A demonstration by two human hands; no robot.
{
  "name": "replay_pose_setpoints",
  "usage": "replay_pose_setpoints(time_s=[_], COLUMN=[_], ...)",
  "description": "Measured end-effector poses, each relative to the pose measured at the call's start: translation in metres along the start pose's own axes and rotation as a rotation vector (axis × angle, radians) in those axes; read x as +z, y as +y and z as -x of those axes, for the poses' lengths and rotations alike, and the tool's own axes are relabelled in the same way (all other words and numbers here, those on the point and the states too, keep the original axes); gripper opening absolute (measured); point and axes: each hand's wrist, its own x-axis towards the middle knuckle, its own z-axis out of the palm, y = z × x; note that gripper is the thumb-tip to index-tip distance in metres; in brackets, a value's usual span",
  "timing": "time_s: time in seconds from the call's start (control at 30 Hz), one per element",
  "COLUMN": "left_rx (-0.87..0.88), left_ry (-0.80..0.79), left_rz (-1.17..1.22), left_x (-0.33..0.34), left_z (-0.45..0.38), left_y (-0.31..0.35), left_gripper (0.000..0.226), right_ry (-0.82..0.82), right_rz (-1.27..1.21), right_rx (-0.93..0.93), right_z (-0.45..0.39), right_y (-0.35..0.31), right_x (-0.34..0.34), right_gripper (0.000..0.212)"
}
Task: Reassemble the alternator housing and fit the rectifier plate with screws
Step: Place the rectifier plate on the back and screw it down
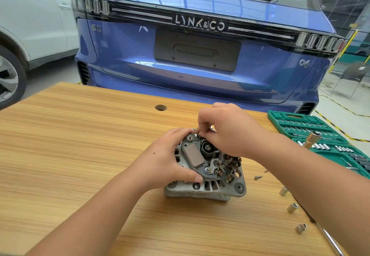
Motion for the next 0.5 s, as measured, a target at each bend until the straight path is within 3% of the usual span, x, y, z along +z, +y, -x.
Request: replay_pose_setpoints(time_s=[0.2, 0.5], left_rx=[0.012, -0.016], left_ry=[-0.006, -0.015], left_rz=[-0.005, -0.030], left_x=[-0.001, -0.001], left_z=[0.001, 0.001], left_y=[0.003, 0.005], left_gripper=[0.111, 0.120], right_ry=[-0.027, -0.032], right_rz=[0.324, 0.398], right_rx=[-0.148, -0.184], right_z=[-0.009, -0.012], right_y=[-0.009, -0.011], right_x=[-0.007, -0.007], right_gripper=[0.023, 0.028])
